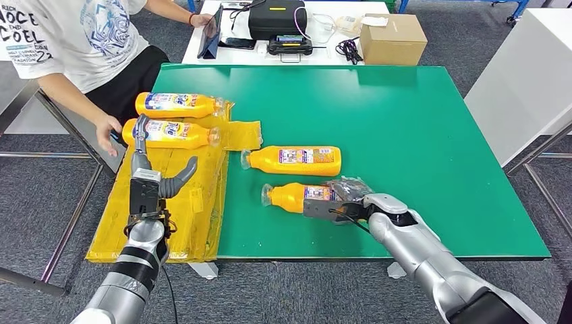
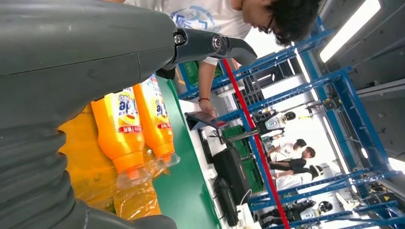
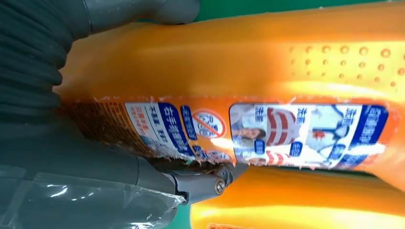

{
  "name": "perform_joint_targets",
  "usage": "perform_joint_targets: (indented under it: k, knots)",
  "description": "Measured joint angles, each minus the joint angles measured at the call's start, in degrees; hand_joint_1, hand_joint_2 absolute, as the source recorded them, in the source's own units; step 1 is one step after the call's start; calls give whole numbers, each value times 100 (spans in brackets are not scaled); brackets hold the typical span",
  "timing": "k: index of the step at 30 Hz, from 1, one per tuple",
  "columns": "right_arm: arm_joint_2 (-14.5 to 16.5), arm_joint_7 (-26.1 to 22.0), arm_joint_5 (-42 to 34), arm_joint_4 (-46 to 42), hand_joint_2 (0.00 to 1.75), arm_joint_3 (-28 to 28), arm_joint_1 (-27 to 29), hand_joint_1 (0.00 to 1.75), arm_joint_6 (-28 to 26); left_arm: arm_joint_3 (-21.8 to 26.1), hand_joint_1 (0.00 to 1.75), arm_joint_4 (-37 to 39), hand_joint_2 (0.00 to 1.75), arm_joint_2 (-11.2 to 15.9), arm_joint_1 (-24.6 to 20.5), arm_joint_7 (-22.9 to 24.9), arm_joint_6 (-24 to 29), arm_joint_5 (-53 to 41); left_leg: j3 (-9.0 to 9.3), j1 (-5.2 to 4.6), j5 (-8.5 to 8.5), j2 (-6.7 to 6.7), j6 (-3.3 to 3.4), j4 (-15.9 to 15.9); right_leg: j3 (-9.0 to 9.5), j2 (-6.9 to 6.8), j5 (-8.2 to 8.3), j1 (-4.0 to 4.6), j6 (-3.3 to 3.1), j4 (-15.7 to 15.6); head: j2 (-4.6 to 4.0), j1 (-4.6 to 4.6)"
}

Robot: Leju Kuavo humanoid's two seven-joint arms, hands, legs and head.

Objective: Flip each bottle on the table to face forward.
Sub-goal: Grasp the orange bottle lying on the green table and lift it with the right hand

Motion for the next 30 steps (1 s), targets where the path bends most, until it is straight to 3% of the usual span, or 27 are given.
perform_joint_targets:
  k: [3, 6, 9, 14, 18, 25, 30]
  knots:
    - [-50, -387, -527, -250, 175, -91, 243, 175, -516, -3, 0, -2, 175, -26, 5, 0, -156, 76, -5, 1, -1, 0, 0, 0, -2, 0, 0, 1, 0, 1, 0, 2]
    - [78, -1090, -1012, -838, 175, -442, 825, 175, -1337, 7, 0, -26, 175, -74, 41, -1, -467, 213, -19, 3, -5, 3, -1, 0, -13, 1, -1, 4, 0, 3, 0, 1]
    - [477, -1718, -1181, -1730, 175, -978, 1533, 175, -1988, 67, 0, -70, 175, -169, 120, 9, -946, 405, -45, 6, -7, 4, -3, -1, -47, 1, -2, 8, -1, 8, 0, -2]
    - [1113, -2263, -1355, -2953, 175, -1819, 2260, 175, -2595, 174, 0, -277, 175, -319, 352, 174, -1601, 695, -71, 12, -5, 0, -5, -2, -71, 0, -6, 13, -4, 9, 0, 1]
    - [1403, -2445, -1399, -3513, 175, -2294, 2559, 175, -2774, 201, 0, -437, 175, -392, 461, 293, -1807, 794, -74, 4, -6, 4, -4, -2, -74, 1, -5, 2, -3, 7, 0, 1]
    - [1601, -2506, -1398, -3922, 175, -2598, 2794, 175, -2842, 222, 0, -574, 175, -429, 528, 353, -1899, 857, -73, 2, -6, 2, -3, -1, -74, 1, -3, 1, -1, 6, 0, 0]
    - [1763, -2691, -1450, -4147, 175, -2883, 2981, 175, -3207, 192, 0, -758, 175, -455, 643, 650, -2430, 1185, -73, 3, -6, 3, -4, -1, -75, 1, -4, 2, -1, 7, 0, -1]
